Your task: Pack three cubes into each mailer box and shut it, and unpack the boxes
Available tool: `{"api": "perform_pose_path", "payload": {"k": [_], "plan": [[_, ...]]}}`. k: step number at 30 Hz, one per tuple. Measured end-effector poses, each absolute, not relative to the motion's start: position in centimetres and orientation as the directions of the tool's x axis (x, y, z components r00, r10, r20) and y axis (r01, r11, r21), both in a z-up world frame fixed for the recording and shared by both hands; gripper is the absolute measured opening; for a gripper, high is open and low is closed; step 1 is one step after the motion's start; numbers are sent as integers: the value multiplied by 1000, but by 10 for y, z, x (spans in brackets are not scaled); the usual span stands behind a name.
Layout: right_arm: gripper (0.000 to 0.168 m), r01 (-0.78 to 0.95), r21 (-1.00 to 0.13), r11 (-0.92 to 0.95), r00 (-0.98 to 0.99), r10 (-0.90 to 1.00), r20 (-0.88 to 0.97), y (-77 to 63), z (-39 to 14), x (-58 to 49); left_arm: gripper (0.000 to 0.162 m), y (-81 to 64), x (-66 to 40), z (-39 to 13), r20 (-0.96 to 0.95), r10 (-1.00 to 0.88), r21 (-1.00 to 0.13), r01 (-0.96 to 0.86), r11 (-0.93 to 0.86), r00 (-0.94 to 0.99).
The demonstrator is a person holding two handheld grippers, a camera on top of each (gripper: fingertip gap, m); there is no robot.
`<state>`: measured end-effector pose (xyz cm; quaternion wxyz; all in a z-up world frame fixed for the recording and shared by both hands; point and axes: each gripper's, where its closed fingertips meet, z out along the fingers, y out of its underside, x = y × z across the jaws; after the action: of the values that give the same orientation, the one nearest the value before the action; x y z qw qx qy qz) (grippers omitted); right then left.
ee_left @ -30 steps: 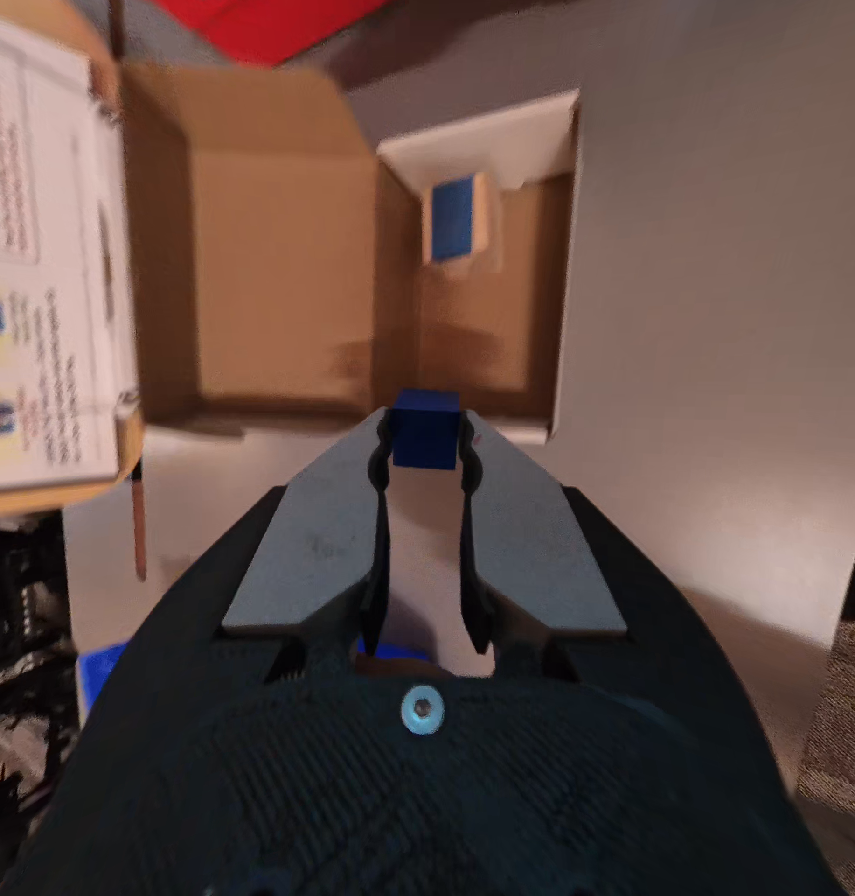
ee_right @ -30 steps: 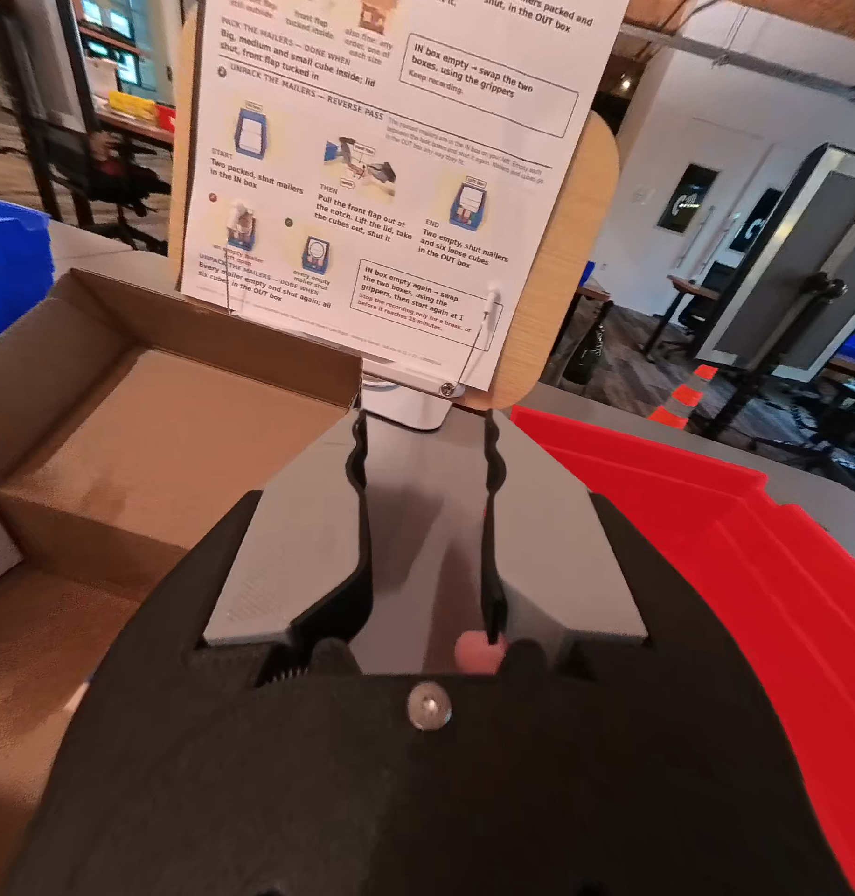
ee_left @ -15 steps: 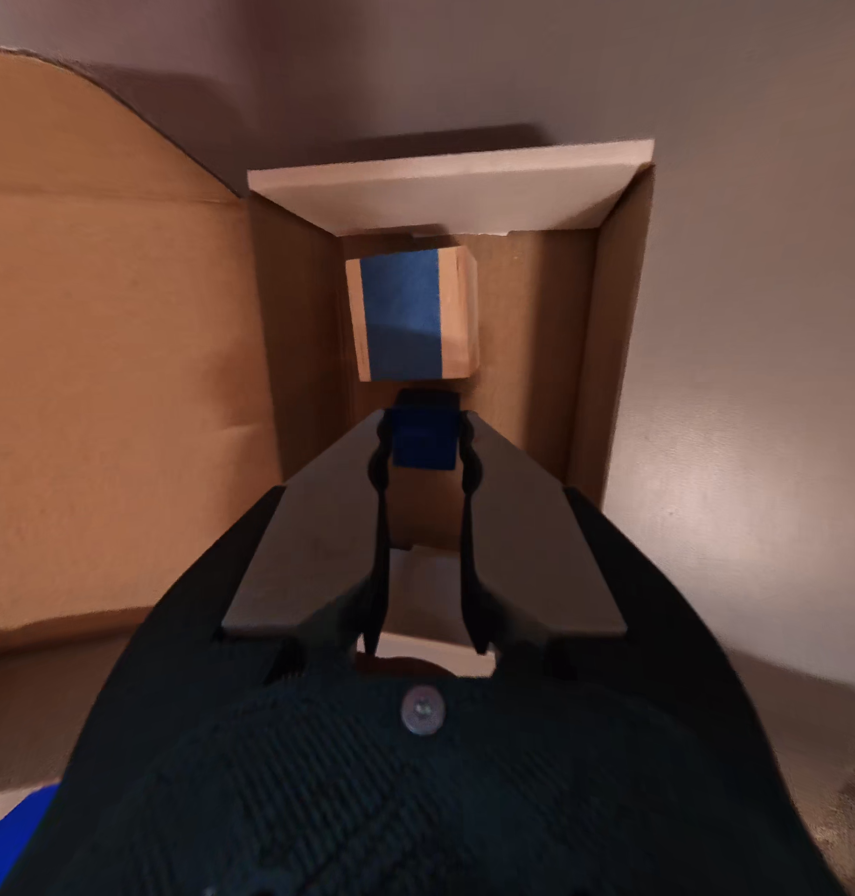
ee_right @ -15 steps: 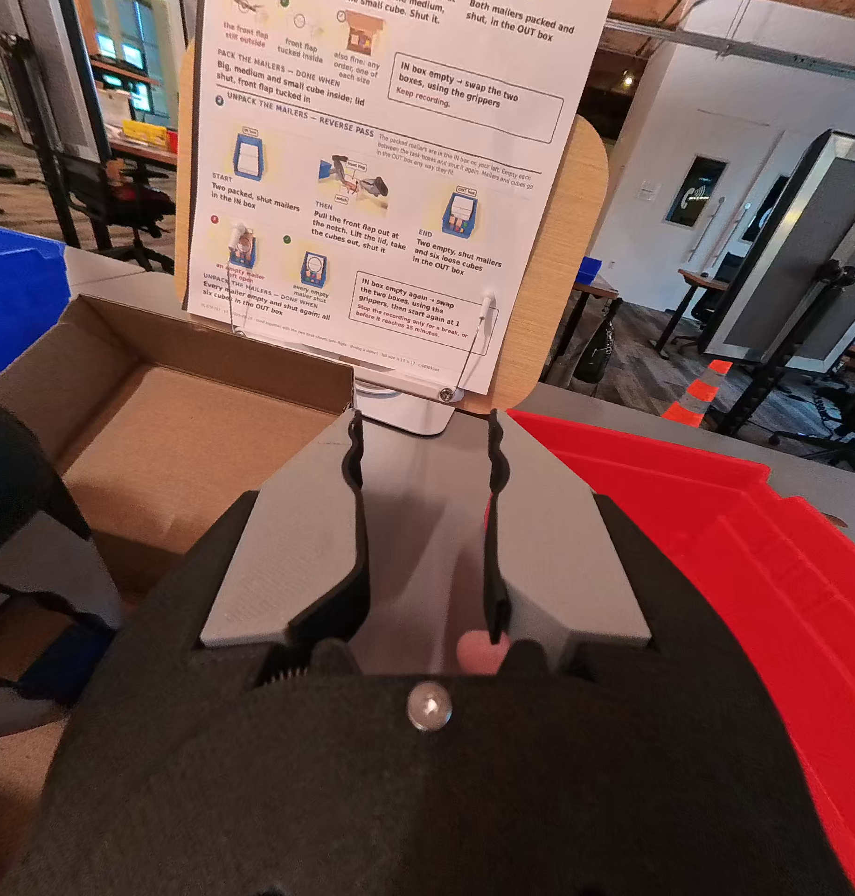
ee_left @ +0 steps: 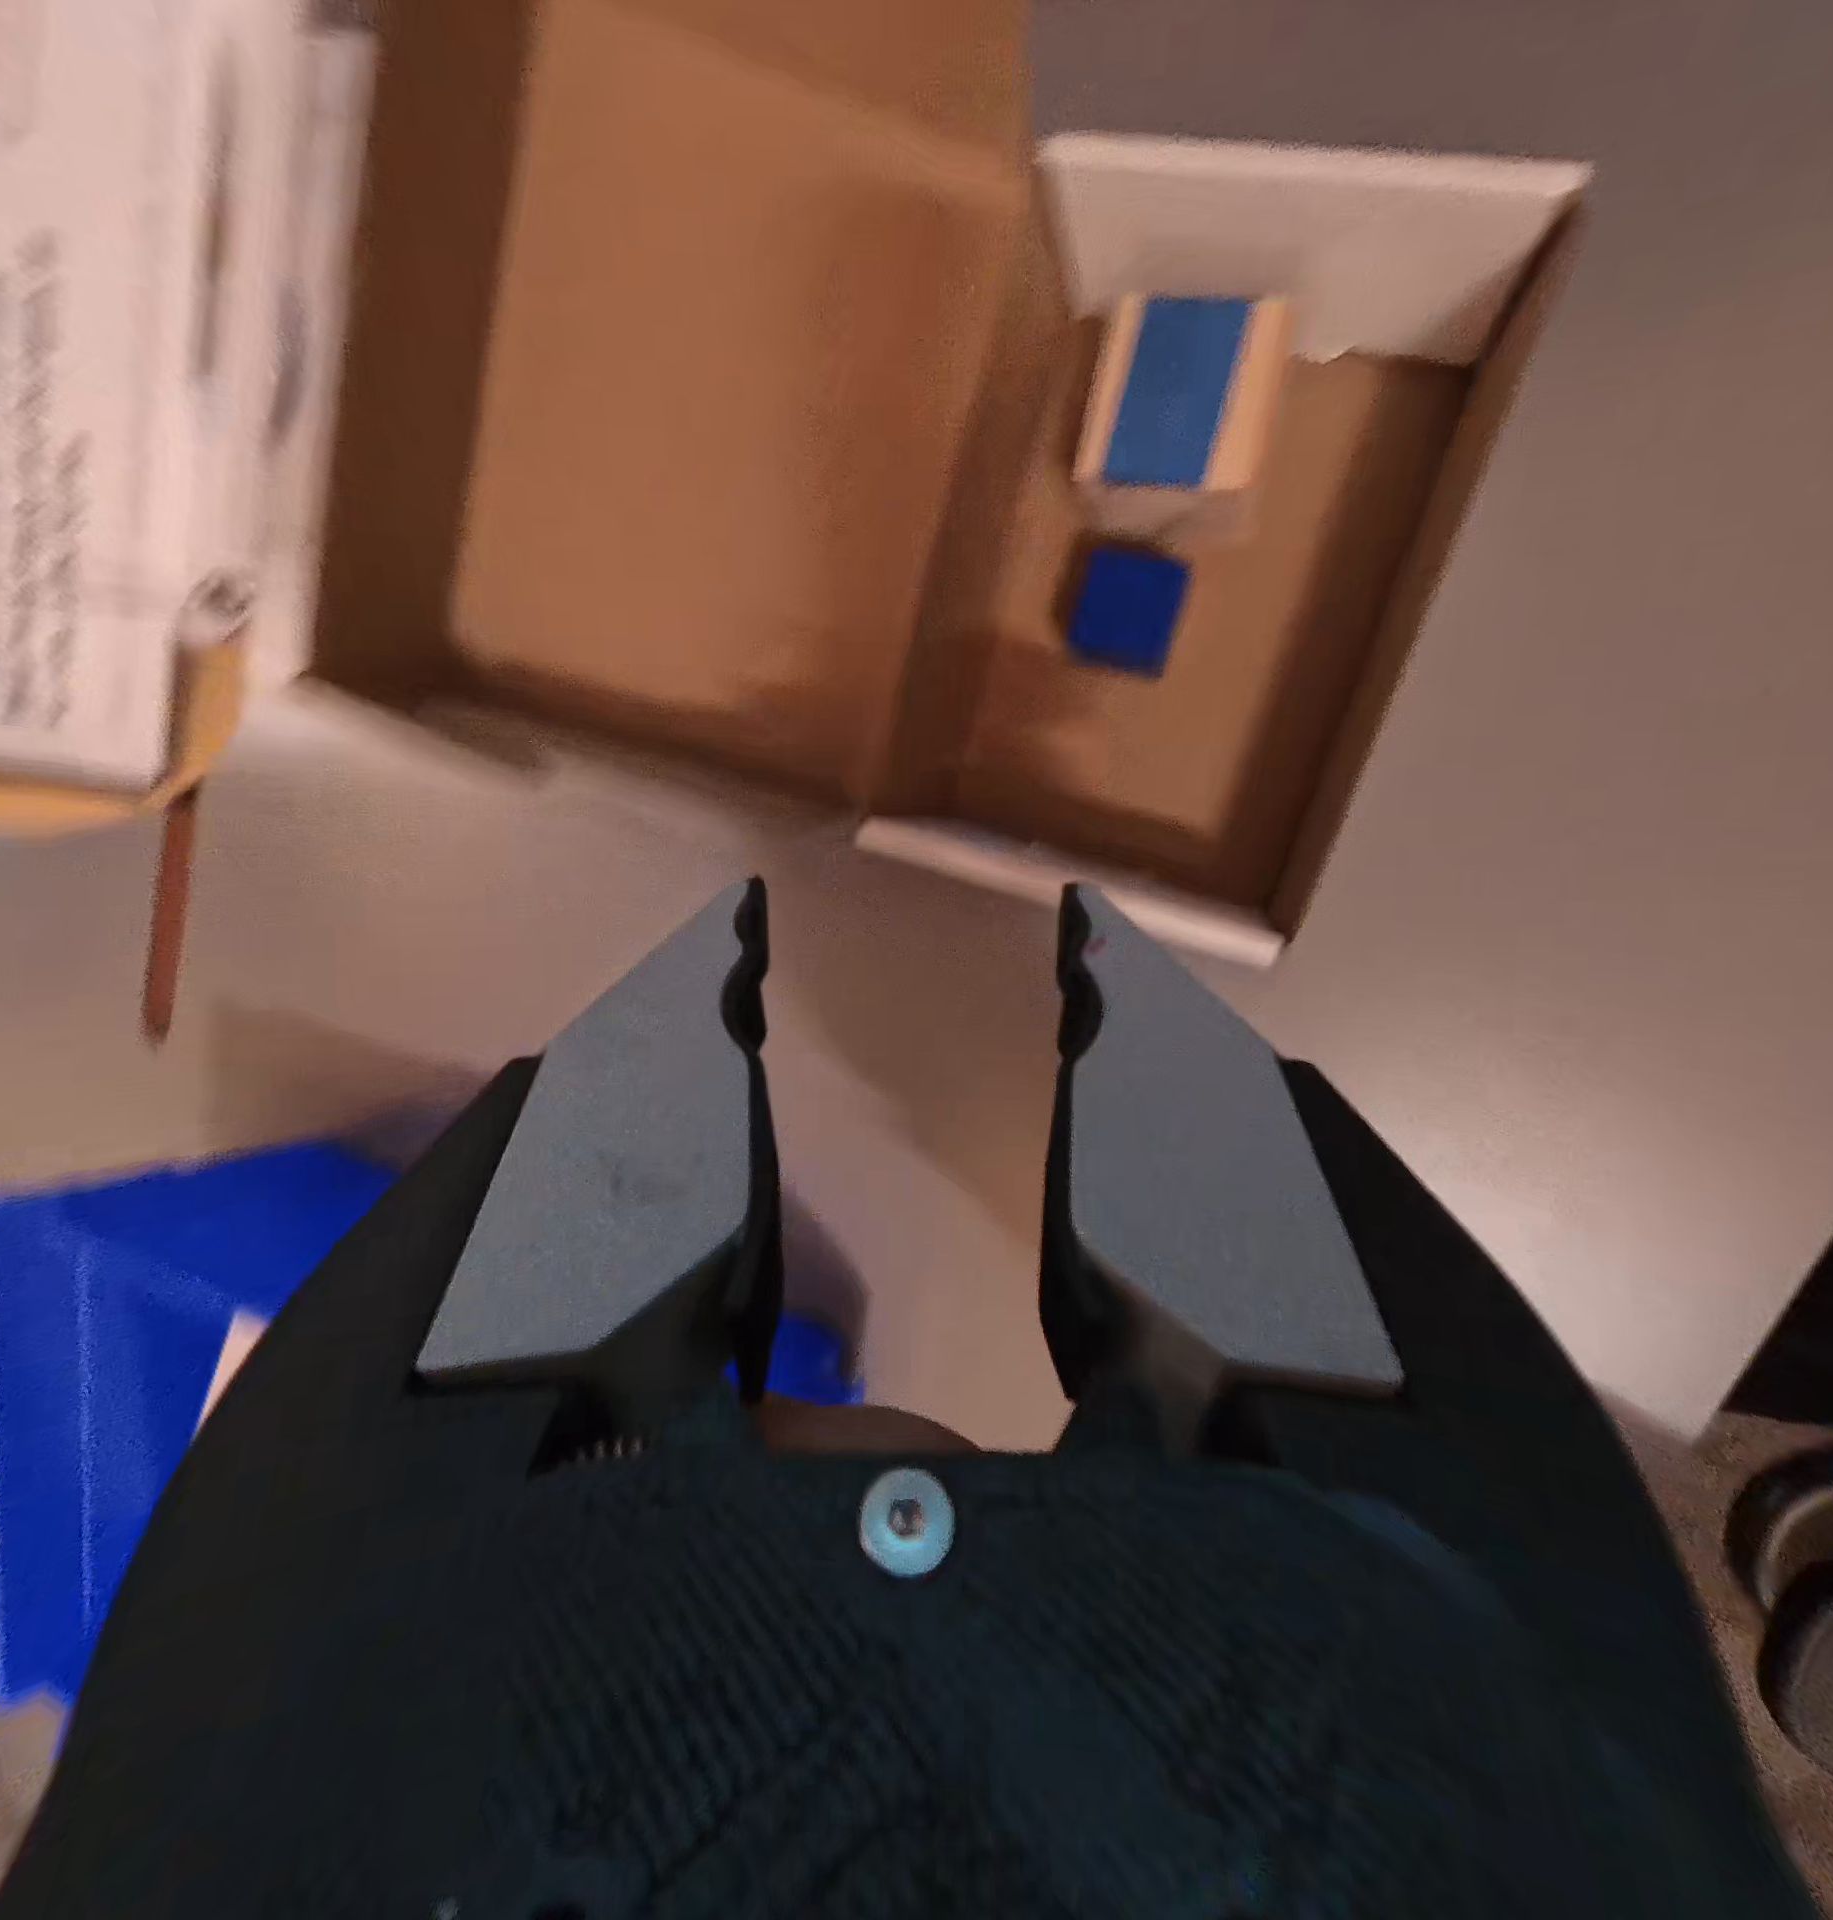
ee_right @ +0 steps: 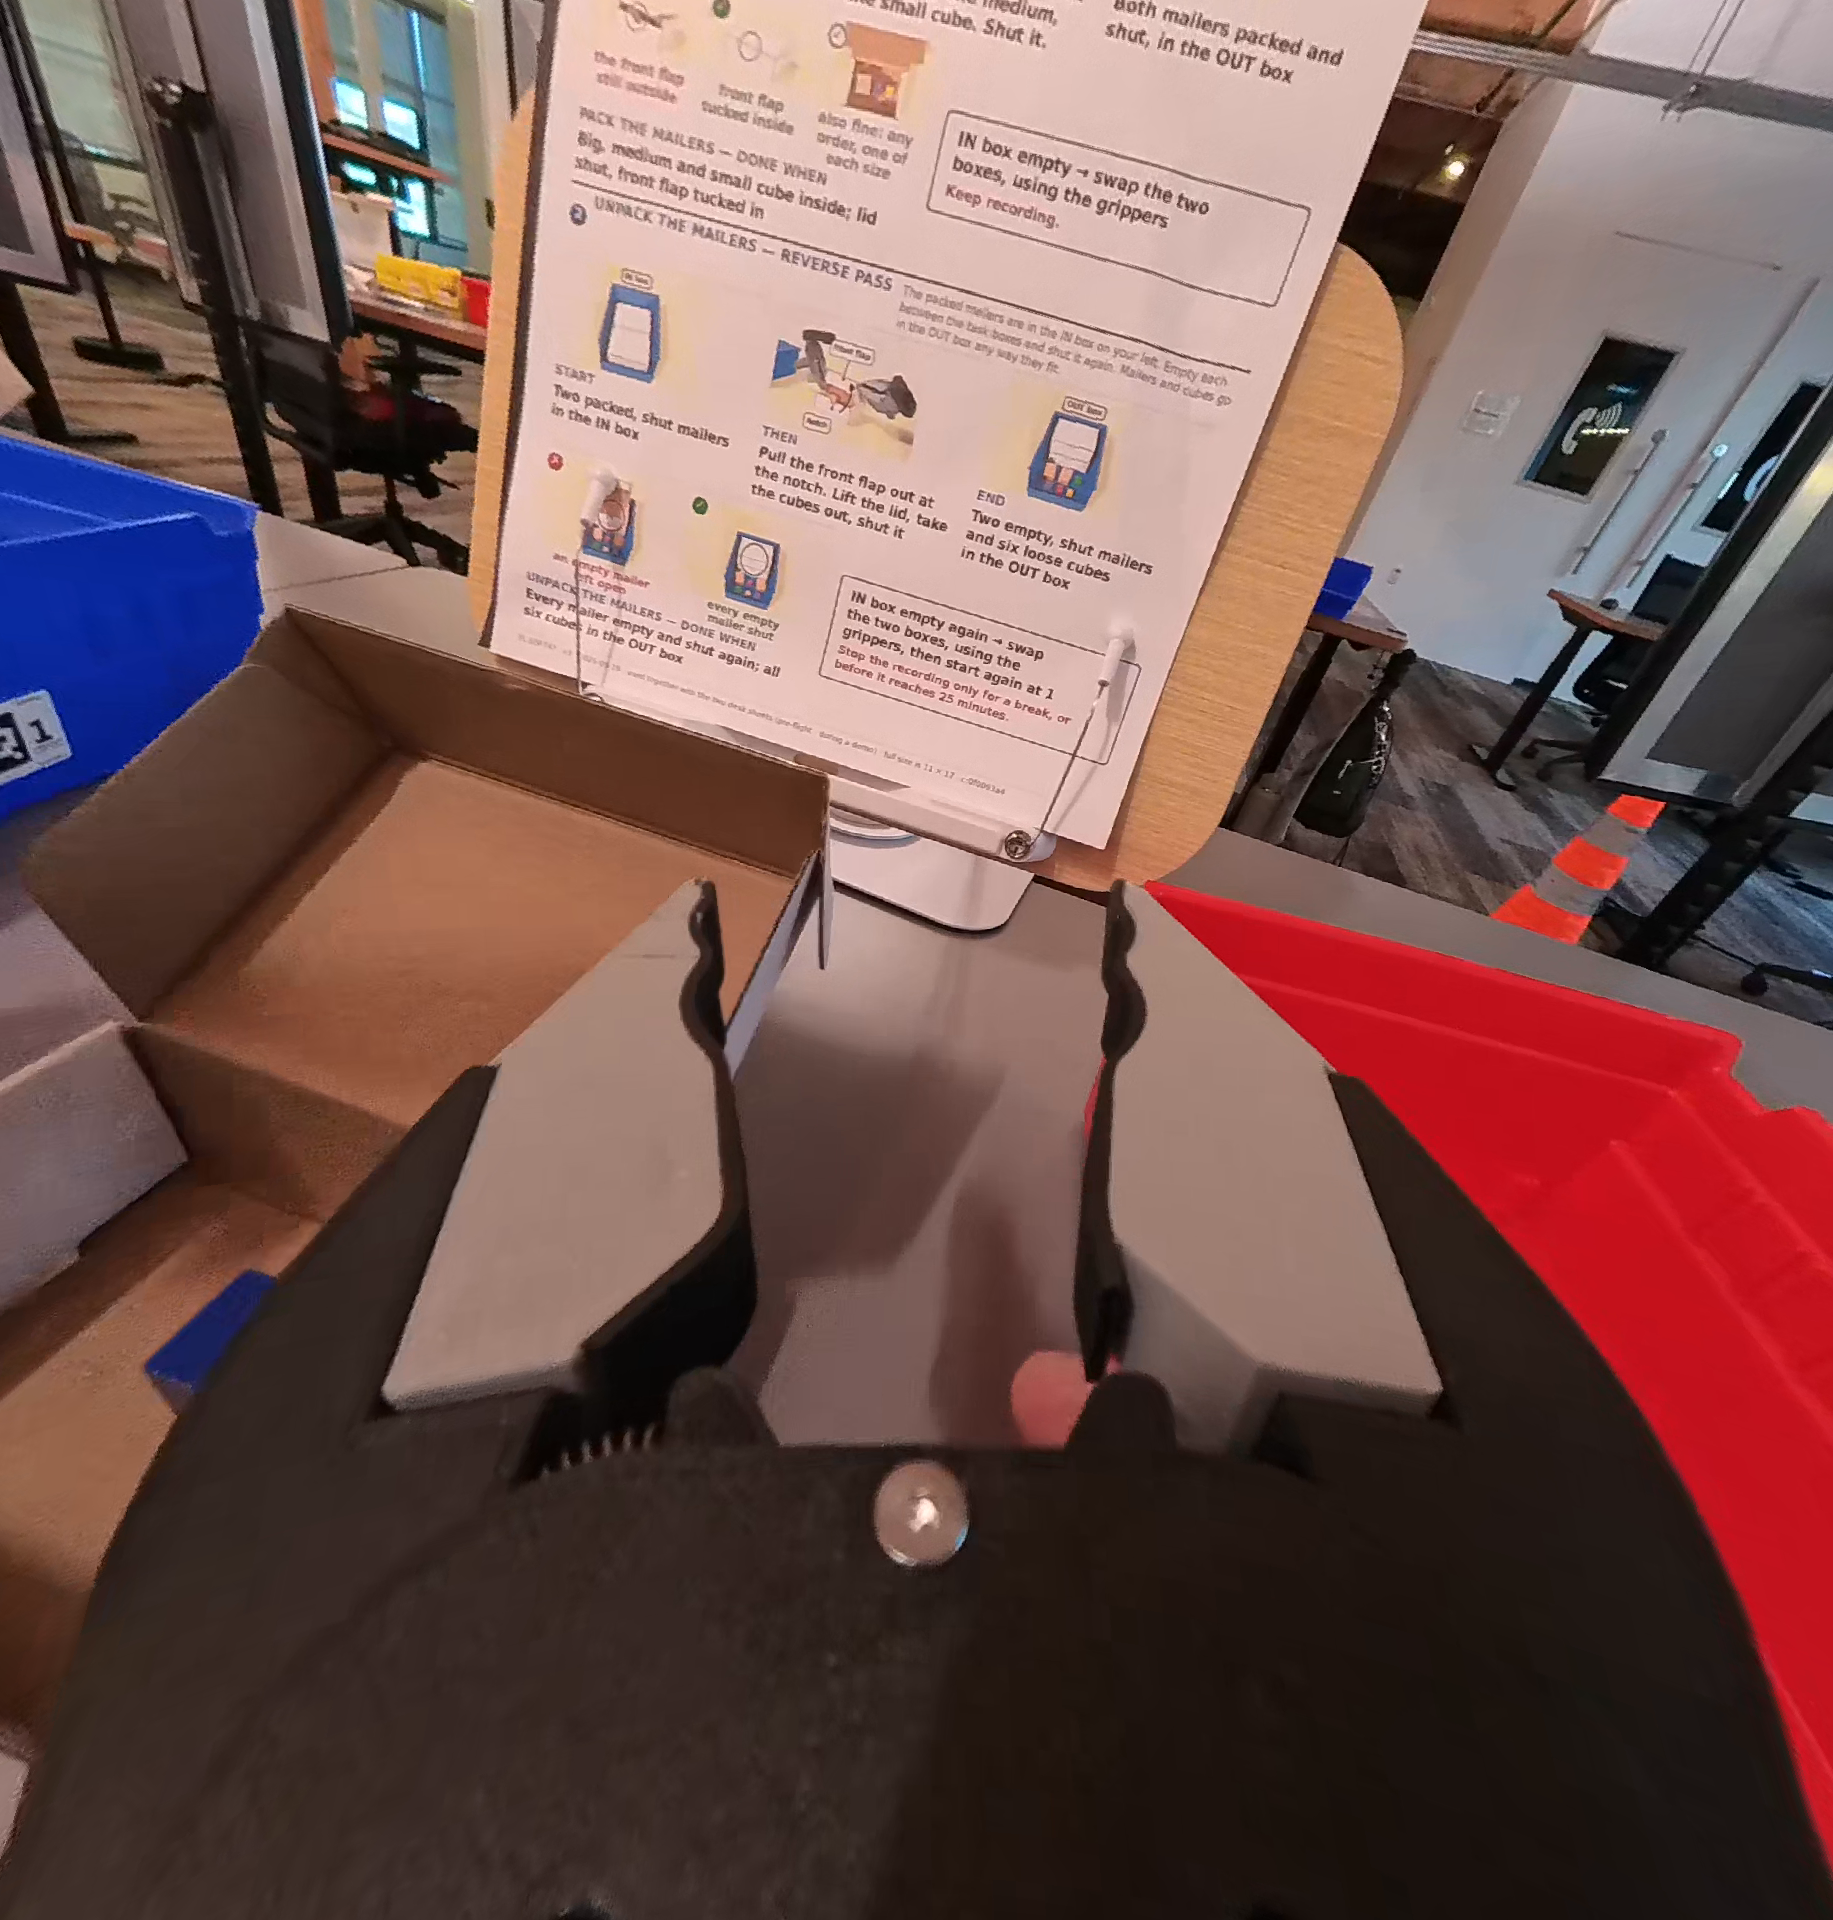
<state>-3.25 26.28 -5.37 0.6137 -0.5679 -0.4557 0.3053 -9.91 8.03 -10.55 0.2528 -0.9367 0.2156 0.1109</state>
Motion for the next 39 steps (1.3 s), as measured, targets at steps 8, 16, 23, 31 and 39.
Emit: {"api": "perform_pose_path", "payload": {"k": [8,16,23,31,39], "plan": [[74,145,-973,180,346,912,221,250,-57,-37,48,-37,-240,-72,-352,188,-493,-11,-870,917],[74,158,-969,188,320,919,230,245,-62,-40,43,-93,-306,-124,-317,368,-412,222,-884,874],[74,194,-961,196,305,919,249,244,-71,-44,43,-101,-319,-161,-267,357,-359,252,-899,895],[73,188,-961,203,292,923,252,239,-70,-44,42,-105,-325,-184,-214,347,-307,274,-911,913],[73,182,-961,210,289,922,257,238,-67,-43,31,-105,-329,-200,-198,346,-273,287,-918,917]]}}
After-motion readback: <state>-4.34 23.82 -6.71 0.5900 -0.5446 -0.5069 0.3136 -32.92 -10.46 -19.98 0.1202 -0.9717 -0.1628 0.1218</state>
